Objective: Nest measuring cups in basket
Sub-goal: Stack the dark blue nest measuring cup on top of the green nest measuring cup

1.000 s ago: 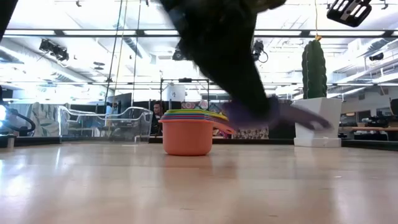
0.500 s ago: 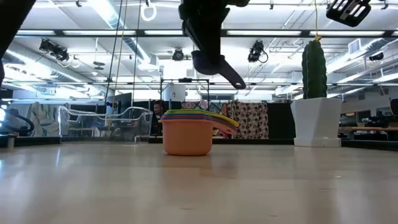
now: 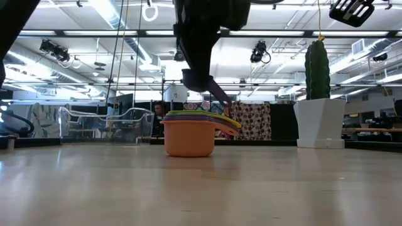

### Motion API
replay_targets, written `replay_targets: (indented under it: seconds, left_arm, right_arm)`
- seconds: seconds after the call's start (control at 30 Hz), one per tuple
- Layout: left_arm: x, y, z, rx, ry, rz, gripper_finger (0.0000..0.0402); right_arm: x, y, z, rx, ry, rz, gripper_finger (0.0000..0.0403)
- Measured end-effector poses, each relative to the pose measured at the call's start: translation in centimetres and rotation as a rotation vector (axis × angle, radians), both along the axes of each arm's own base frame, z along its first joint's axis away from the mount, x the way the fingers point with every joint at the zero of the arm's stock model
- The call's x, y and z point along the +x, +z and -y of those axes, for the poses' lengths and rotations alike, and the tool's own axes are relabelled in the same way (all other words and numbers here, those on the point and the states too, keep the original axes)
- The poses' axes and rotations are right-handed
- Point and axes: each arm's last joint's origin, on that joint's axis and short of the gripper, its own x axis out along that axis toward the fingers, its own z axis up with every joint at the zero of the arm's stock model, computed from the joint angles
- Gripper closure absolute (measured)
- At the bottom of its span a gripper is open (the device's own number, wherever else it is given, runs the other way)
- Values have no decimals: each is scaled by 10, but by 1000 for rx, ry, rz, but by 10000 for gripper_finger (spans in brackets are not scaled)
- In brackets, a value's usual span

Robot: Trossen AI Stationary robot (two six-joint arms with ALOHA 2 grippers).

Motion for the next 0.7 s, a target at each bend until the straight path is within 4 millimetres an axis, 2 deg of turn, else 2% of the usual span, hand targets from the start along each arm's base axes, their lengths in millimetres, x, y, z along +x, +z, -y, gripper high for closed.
replay_targets:
  seconds: [0.3, 0.53, 0.7]
  left_arm:
    - [-3, -28, -4, 7, -27, -53, 386]
    - [-2, -34, -4, -37, -48, -51, 385]
    - [-3, -34, -5, -38, -43, -62, 341]
  right_arm:
    - [0, 0, 0, 3, -6, -2, 398]
    - [0, 0, 0, 5, -8, -3, 398]
    - [0, 0, 0, 5, -9, -3, 398]
